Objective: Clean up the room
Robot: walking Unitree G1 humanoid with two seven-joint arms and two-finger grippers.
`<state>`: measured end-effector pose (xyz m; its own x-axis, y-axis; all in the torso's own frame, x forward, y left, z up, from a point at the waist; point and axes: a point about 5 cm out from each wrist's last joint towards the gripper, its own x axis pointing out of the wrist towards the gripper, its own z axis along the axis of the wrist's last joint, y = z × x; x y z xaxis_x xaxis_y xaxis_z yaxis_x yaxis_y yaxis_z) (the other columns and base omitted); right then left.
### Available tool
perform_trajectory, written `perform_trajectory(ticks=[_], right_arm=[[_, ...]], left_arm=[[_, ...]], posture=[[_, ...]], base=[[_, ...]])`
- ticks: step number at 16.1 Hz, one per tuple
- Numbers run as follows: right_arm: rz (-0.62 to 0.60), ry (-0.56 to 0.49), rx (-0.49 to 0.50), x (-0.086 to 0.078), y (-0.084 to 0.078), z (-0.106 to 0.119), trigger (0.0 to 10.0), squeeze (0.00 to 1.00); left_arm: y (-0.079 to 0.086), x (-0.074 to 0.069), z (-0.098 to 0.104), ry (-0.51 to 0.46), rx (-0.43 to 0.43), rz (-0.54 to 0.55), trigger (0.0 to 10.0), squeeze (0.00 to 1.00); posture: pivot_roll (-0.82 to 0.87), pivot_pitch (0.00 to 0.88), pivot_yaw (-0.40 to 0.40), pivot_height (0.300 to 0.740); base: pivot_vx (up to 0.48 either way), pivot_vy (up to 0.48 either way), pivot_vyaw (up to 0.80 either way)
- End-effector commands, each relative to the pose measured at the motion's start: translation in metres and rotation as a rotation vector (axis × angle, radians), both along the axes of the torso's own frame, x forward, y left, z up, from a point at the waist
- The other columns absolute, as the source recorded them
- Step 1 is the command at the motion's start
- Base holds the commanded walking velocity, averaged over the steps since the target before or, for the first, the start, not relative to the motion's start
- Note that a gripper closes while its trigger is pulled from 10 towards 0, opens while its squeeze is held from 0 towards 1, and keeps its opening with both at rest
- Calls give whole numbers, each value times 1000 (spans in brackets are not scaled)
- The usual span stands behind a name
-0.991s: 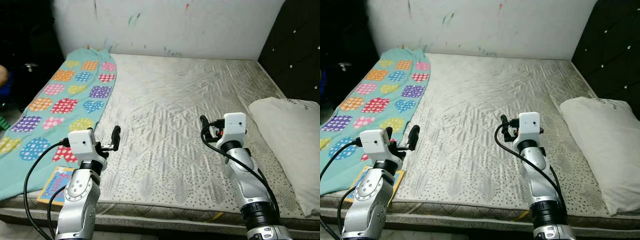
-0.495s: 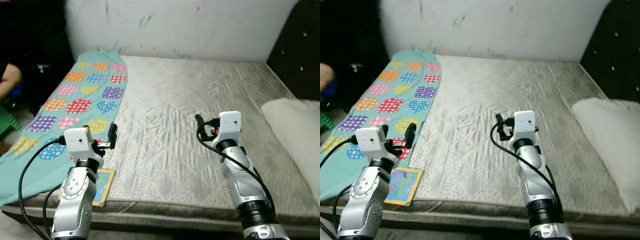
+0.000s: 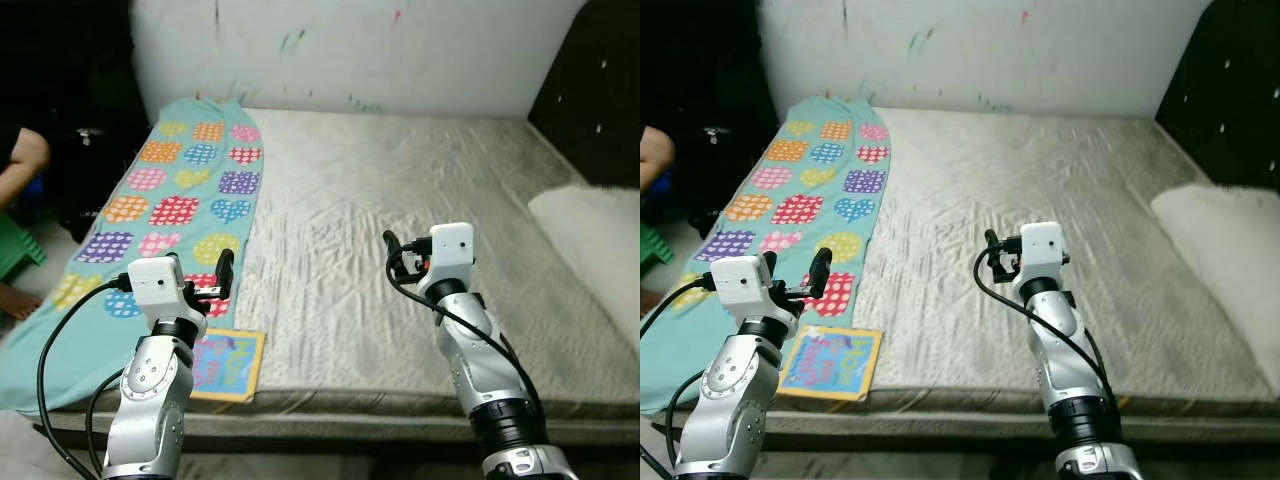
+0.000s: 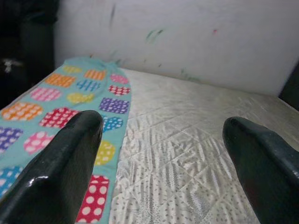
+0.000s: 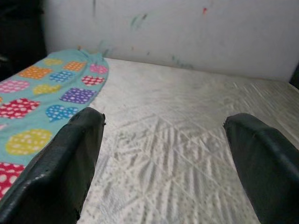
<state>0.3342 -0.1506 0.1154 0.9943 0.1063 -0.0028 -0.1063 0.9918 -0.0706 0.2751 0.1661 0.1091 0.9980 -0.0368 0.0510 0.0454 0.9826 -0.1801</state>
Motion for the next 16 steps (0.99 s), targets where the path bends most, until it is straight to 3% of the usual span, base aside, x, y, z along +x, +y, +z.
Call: perform_trajectory(ticks=[1,3,13,16], right_arm=[[-21,4,-1,0,-7,-1,10000,0],[-20,5,-3,0,-7,-1,10000,0],[-26,12,-5,0,-8,-3,10000,0],[-28,12,-7,0,-9,-4,10000,0]], left_arm=[[-6,-1,3,-22,6,-35,10000,0],[-8,-2,5,-31,-11,-58,10000,0],[-10,-1,8,-36,-13,-73,10000,0],[-11,2,8,-26,-21,-47,10000,0]], posture=[[-23,0,-20,740],[-24,0,-20,740],[-24,0,-17,740],[-24,0,-18,740]], base=[[0,0,0],[0,0,0],[347,0,0],[0,0,0]])
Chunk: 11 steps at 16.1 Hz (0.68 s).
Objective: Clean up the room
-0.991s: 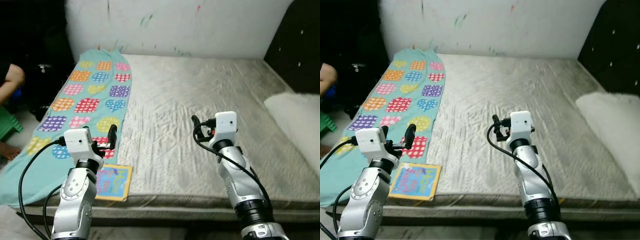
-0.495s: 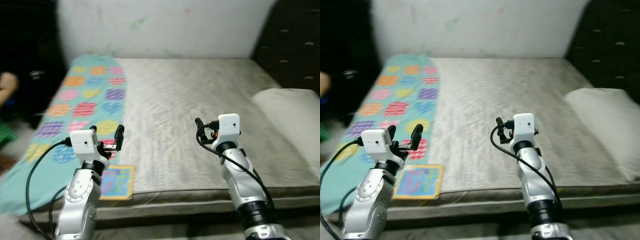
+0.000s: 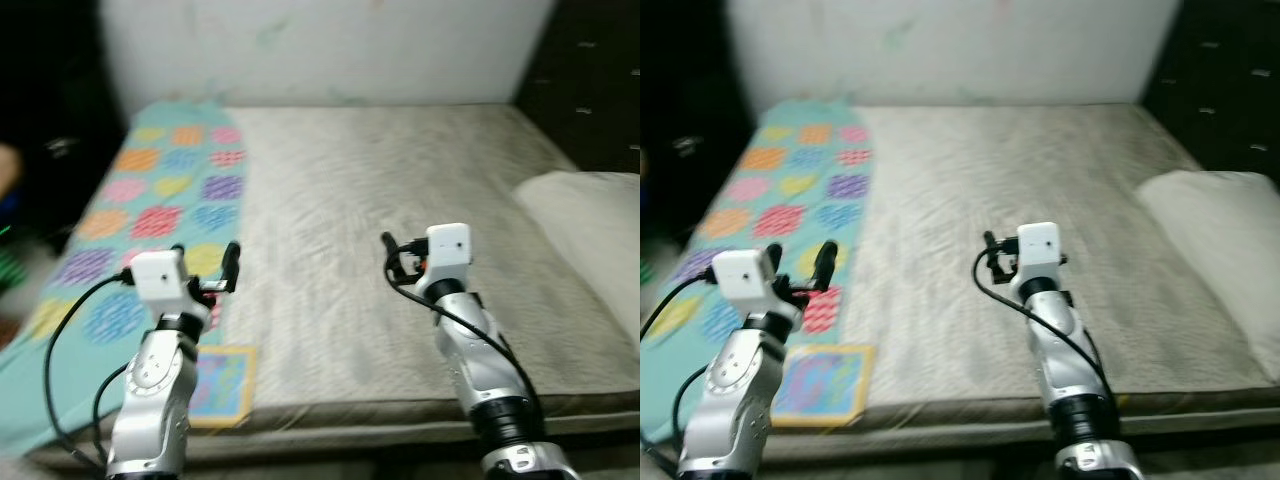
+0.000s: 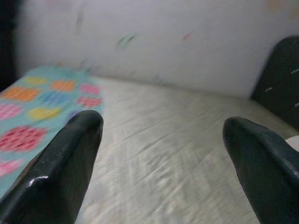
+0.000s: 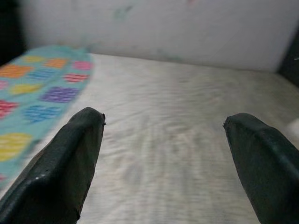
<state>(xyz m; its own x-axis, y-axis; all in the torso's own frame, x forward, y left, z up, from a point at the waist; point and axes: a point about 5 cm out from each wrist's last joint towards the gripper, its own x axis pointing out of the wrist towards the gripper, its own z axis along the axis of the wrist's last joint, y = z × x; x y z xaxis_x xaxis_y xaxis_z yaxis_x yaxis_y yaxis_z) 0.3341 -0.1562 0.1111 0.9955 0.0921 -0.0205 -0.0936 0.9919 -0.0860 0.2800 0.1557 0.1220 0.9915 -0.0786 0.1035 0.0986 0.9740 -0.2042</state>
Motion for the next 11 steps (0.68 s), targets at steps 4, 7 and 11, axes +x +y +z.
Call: perform_trajectory(ticks=[4,7,11], right_arm=[[-18,-5,8,1,-4,1,10000,0],[-18,-3,12,1,-4,1,10000,0],[-19,0,13,2,-4,1,10000,0]], left_arm=[[-1,-3,-5,25,0,-6,10000,0],[-2,-3,-4,19,-13,-12,10000,0],[-2,-2,-5,24,-12,-16,10000,0]], posture=[[-24,0,-17,740],[-25,0,-18,740],[-27,0,-19,740]], base=[[0,0,0],[0,0,0],[0,218,0]])
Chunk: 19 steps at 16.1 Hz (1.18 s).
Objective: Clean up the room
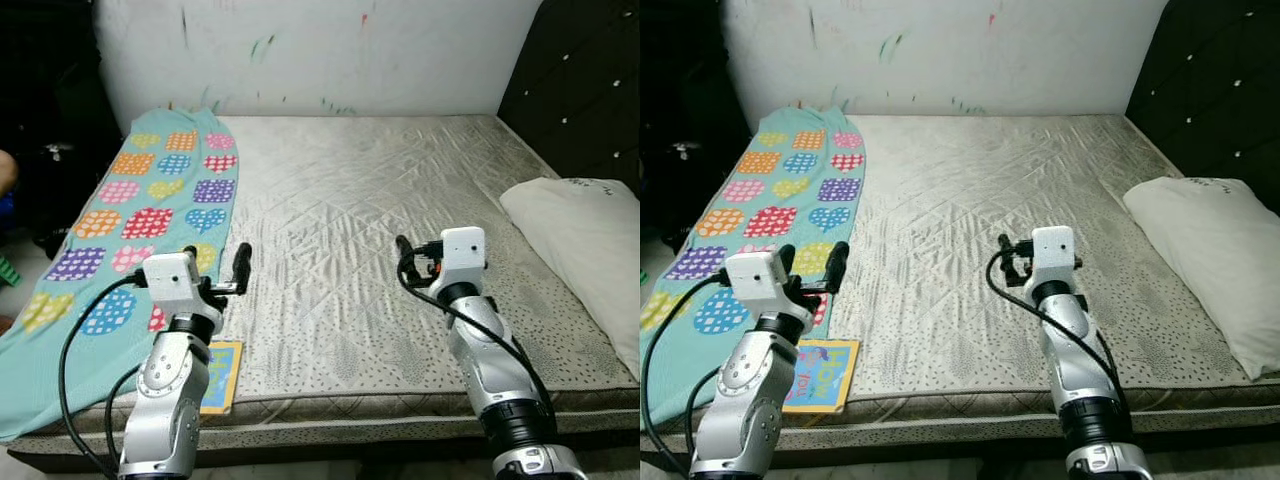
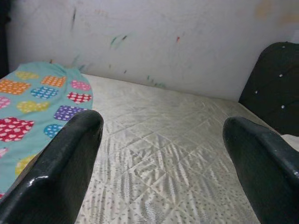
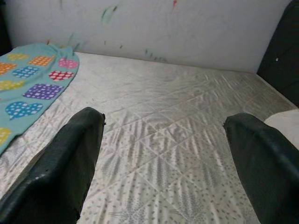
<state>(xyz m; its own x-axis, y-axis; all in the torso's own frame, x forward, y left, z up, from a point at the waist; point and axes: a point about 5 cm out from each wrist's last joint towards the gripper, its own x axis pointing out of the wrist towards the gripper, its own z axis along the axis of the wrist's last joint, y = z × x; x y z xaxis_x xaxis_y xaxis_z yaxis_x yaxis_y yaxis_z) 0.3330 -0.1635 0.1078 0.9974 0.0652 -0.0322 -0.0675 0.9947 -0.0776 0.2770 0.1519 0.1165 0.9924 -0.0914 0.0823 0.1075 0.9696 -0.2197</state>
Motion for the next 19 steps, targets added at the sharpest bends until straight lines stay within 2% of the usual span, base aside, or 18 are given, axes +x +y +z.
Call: perform_trajectory(ticks=[1,3,9,19], right_arm=[[8,-13,4,3,3,4,10000,0],[9,-15,0,3,3,4,10000,0],[22,-25,-7,5,4,7,10000,0],[21,-23,-13,3,5,4,10000,0]], left_arm=[[1,1,1,0,1,-2,10000,0],[2,1,1,1,3,6,10000,0],[-3,1,4,-35,-2,-33,10000,0],[-1,0,3,-28,10,-29,10000,0]], posture=[[-27,0,-19,740],[-27,0,-19,740],[-29,0,-17,740],[-26,0,-18,740]], base=[[0,480,0],[0,411,0],[0,0,0],[269,0,0]])
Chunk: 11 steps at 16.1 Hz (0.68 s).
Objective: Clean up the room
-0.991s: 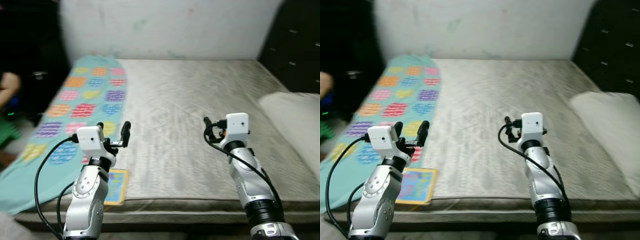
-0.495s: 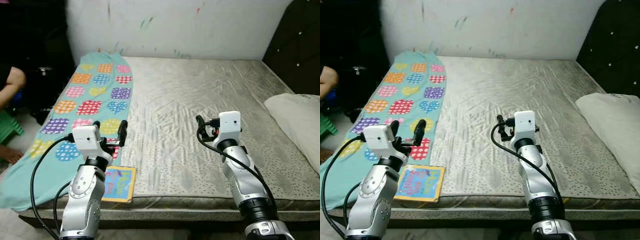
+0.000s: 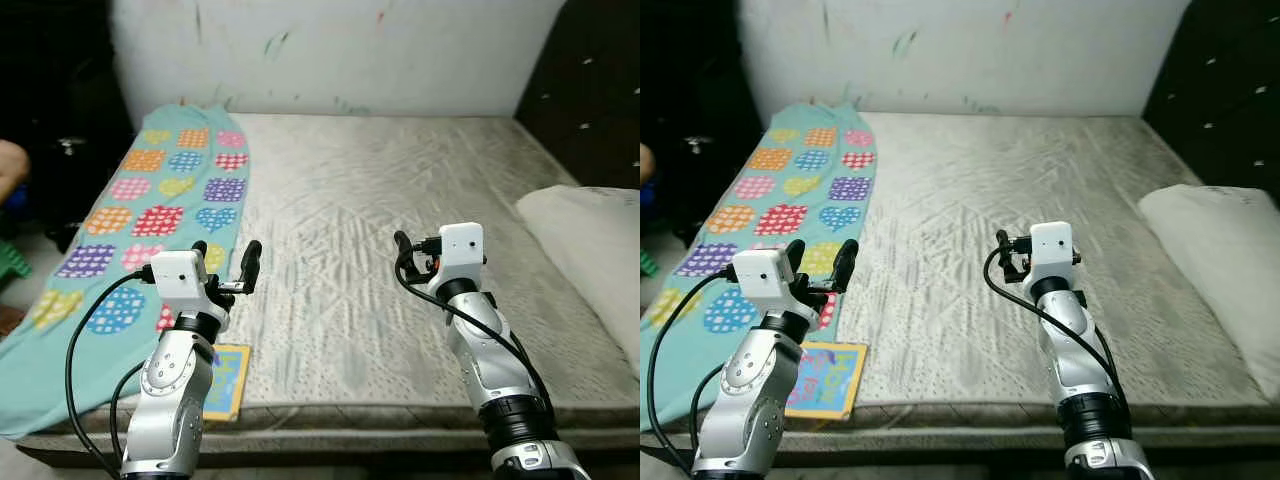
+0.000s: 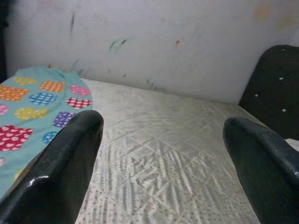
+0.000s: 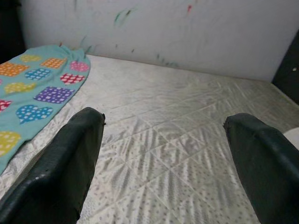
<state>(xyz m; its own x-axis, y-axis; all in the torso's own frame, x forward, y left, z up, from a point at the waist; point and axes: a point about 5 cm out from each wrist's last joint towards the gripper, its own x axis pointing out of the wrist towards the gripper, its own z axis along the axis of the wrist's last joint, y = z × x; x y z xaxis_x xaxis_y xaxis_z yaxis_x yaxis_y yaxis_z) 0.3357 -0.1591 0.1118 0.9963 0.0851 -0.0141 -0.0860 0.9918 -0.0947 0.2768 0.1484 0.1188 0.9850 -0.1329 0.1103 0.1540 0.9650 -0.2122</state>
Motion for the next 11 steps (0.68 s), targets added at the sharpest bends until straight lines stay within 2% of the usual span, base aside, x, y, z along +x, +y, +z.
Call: perform_trajectory(ticks=[1,5,8,10,11], right_arm=[[0,-3,3,0,0,0,10000,0],[-8,-4,0,1,-3,0,10000,0],[-12,-4,-4,1,-4,1,10000,0],[-14,-4,-5,1,-5,1,10000,0],[-15,-3,-4,1,-5,0,10000,0]], left_arm=[[2,0,0,2,7,13,10000,0],[3,1,-1,13,12,18,10000,0],[8,2,-6,52,23,76,10000,0],[8,3,-6,49,2,65,10000,0],[6,2,-5,43,-1,53,10000,0]], posture=[[-26,0,-18,740],[-26,0,-16,740],[-26,0,-17,740],[-27,0,-17,740],[-27,0,-17,740]], base=[[247,0,0],[0,0,0],[0,0,0],[0,0,0],[0,480,0]])
